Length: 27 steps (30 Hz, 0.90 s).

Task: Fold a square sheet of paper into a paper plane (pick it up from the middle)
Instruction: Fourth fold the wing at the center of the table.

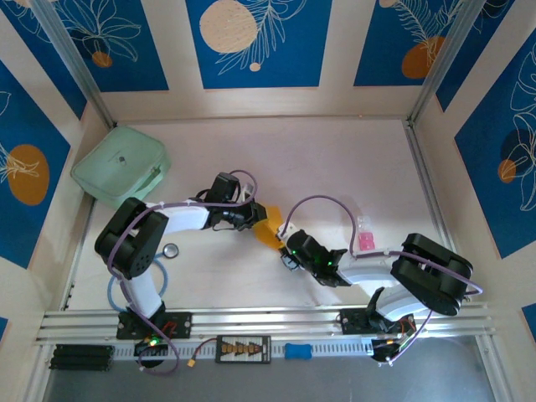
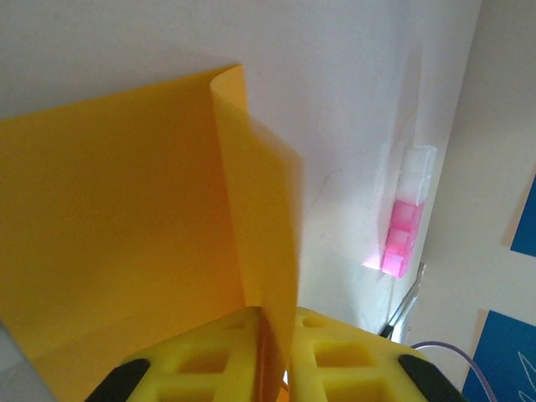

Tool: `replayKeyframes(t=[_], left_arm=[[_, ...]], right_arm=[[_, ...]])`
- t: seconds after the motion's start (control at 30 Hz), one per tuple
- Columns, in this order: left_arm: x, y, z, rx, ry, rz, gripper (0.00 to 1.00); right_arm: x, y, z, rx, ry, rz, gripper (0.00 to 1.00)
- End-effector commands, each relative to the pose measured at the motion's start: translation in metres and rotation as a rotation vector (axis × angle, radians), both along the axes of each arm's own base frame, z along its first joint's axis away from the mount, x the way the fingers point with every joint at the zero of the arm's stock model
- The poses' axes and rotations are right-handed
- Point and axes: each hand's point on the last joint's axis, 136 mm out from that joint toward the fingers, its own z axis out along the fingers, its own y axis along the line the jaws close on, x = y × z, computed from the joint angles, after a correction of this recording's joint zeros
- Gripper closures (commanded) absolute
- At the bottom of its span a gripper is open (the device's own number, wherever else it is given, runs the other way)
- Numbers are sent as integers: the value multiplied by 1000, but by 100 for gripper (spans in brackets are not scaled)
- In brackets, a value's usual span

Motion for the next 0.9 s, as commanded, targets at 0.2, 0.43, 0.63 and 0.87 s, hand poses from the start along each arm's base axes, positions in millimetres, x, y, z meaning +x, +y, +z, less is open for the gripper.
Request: replayKeyframes(t=[0.2,0.43,0.63,0.87], left_arm=[[5,3,-3,20,4,5,89],[5,3,-3,22,3,7,89],[5,4,-3,22,5,10,87],[7,9,2,43,-16,29,69]], right_arm=[[5,7,12,49,-20,-4,82],[5,10,13,55,-14,4,83],[4,9,10,52,-5,-1,87],[1,10,6,70,39,-1,93]])
